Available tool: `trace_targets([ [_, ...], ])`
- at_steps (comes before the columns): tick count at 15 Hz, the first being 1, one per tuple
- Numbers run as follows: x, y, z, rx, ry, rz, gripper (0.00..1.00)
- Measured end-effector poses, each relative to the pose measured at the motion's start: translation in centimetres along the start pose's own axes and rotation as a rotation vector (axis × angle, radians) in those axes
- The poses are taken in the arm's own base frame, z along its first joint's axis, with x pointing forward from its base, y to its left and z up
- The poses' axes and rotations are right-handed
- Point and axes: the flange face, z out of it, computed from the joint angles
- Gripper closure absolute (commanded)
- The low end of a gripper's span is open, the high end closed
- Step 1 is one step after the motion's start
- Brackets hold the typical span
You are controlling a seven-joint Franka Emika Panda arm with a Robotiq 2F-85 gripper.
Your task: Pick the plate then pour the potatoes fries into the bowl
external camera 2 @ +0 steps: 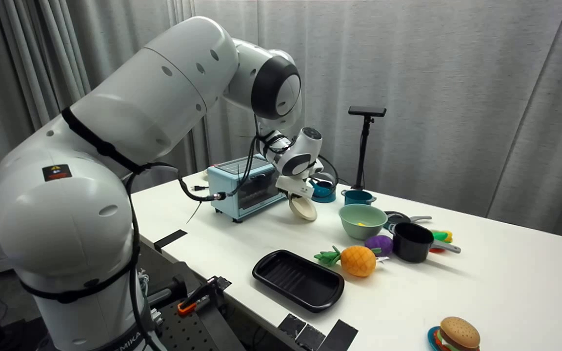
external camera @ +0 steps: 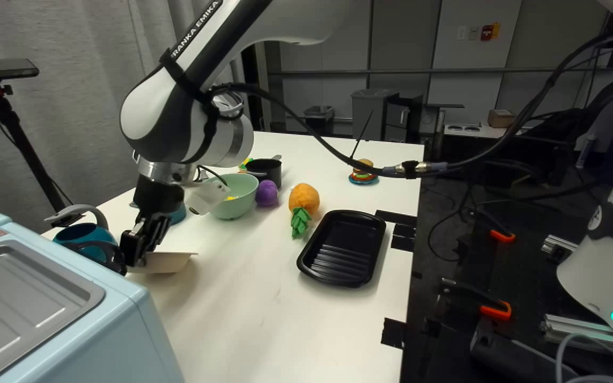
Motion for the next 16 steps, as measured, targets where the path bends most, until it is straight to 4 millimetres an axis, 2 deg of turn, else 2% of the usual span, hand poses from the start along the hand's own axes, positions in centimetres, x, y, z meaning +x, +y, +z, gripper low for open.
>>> trace_targets([
  [7, -2.9, 5.0, -0.8, -0.214, 0.001, -0.193, 0.99],
  [8, -3.4, 5.6, -0.9, -0.232, -0.004, -0.206, 0.87],
  [9, -3.8, 6.0, -1.0, -0.247, -0.010, -0.212, 0.69],
  [16, -5.8, 6.6, -0.2, -0.263, -0.048, -0.130, 0.17],
])
